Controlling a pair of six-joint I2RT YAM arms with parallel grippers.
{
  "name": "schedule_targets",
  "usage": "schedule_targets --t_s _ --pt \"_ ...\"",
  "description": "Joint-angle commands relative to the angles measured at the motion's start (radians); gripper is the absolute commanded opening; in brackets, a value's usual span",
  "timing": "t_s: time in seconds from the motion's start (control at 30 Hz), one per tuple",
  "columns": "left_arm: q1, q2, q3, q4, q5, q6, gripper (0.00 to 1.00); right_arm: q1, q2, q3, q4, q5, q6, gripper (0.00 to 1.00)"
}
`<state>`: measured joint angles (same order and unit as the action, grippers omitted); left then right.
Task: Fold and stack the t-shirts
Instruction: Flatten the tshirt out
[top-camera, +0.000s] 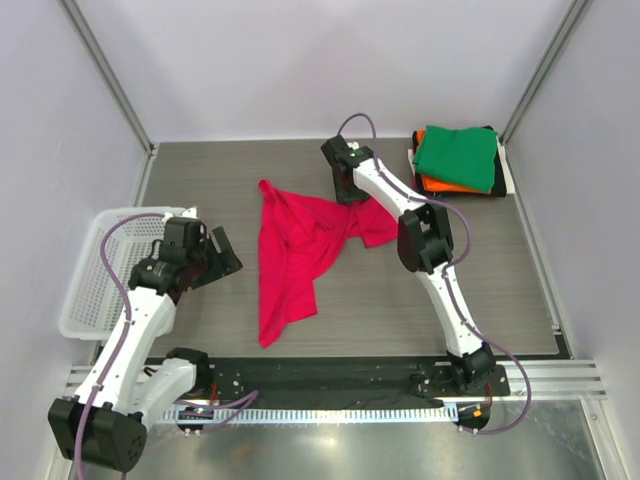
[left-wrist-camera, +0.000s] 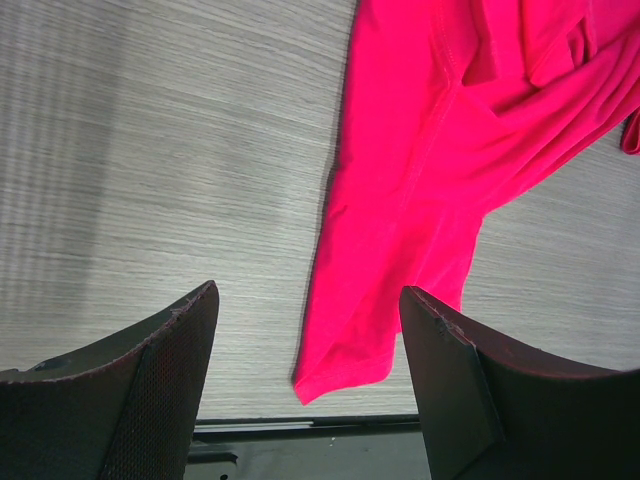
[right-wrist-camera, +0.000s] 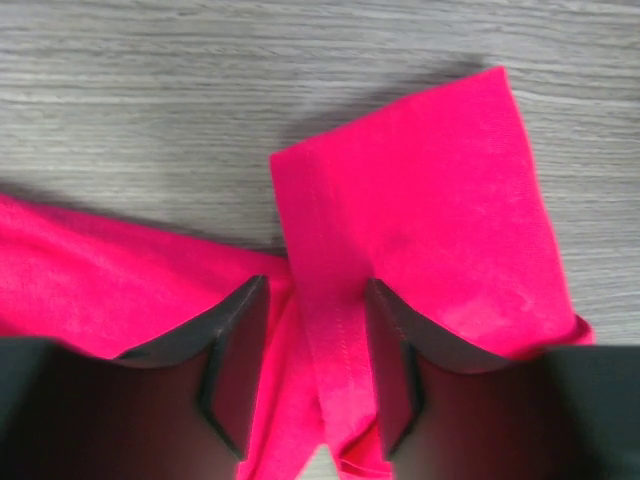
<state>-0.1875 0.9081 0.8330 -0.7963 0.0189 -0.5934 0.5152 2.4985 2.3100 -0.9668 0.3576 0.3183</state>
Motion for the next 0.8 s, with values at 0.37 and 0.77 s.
schedule_targets --t_s 0.37,0.77 --pt "-0.001 -0.018 -0.003 0.037 0.0 0.009 0.74 0.016 -0.003 0.085 -0.001 0.155 -0.058 0.01" --pt "-0.001 -0.015 -0.003 0.031 -0.011 0.004 0.74 0.013 -0.306 -0.056 -0.013 0.035 0.028 0.01"
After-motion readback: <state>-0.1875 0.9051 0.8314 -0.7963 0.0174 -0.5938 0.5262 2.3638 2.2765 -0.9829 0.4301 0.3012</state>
